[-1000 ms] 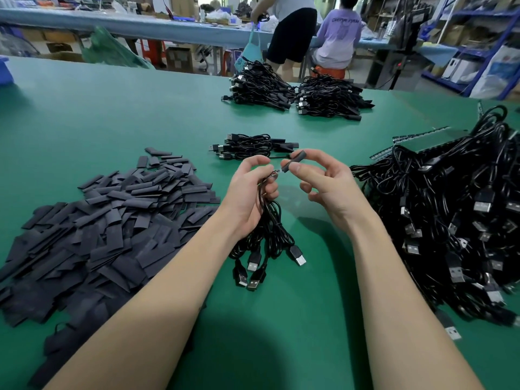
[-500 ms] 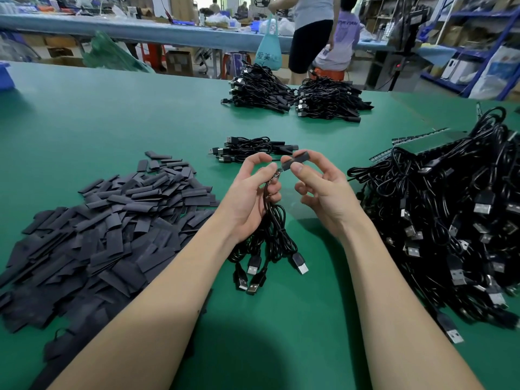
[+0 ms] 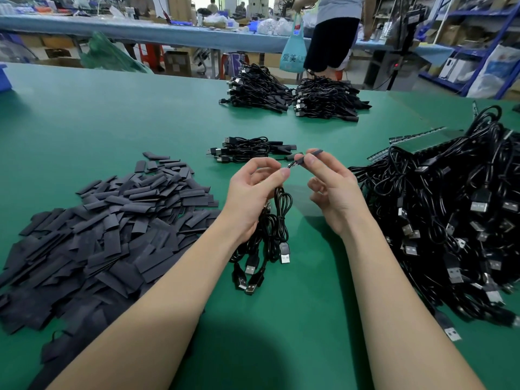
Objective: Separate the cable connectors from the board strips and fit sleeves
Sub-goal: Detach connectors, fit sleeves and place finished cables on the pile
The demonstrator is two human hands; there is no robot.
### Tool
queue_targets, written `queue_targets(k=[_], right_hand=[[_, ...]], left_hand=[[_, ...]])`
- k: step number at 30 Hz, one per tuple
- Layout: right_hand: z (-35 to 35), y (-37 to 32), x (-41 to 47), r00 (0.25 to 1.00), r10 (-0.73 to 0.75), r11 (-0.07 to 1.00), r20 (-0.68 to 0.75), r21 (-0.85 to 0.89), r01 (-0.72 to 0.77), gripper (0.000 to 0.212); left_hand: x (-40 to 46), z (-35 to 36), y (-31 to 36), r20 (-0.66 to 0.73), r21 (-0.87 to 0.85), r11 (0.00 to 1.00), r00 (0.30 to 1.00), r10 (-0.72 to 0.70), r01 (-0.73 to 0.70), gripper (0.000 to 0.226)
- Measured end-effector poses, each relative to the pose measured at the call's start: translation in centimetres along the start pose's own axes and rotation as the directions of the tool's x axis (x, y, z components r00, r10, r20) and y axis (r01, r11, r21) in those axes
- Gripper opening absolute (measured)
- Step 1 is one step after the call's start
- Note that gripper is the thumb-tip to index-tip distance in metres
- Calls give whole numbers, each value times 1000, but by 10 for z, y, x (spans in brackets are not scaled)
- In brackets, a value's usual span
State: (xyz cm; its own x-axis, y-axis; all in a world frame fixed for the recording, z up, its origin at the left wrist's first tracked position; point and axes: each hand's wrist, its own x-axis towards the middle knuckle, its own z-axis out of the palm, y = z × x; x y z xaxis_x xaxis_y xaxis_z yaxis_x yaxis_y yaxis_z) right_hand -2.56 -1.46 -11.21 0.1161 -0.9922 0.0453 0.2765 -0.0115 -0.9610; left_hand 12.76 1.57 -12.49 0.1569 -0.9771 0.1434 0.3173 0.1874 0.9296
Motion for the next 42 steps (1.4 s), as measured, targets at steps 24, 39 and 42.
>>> queue_targets(k=[24, 39, 42], right_hand=[[6, -1, -5, 999, -47, 992, 8, -120, 48, 28], [12, 0, -8, 996, -84, 987, 8, -134, 85, 27], [15, -2, -4, 987, -105, 994, -121, -51, 99, 26]], left_hand=[[-1, 2, -3, 28, 131, 985, 994, 108, -111, 20], [-1, 3, -1, -25, 145, 988, 998, 52, -47, 19], [-1, 5, -1, -28, 258, 965, 999, 45, -36, 21]])
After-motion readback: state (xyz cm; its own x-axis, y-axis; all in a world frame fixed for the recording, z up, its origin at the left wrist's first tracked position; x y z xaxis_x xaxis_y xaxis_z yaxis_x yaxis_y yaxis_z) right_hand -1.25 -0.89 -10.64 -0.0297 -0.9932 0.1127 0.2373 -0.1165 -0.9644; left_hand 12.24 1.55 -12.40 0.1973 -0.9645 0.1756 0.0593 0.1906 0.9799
